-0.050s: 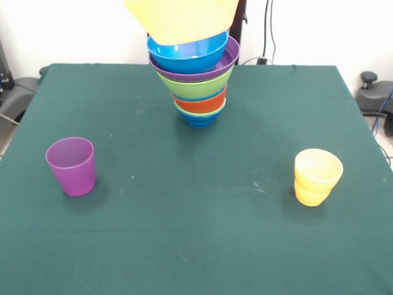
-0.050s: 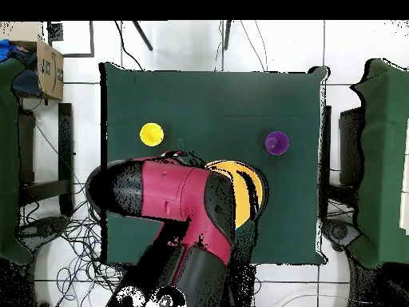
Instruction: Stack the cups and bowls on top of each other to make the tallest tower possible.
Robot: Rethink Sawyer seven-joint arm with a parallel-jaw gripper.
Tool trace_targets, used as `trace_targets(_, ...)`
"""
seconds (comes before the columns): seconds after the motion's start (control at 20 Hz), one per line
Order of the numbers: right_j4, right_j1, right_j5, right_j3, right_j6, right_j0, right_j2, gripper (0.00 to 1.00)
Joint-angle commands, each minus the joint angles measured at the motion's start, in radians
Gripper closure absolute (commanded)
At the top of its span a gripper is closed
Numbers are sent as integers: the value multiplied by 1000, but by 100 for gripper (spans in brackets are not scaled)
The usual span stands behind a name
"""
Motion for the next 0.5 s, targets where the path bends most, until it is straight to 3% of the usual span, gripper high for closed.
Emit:
trace_targets(0.05, -86, 9, -24, 96, -71, -13, 117, 100)
trace_targets(0.5, -90, 15, -24, 122, -58, -24, 137, 100)
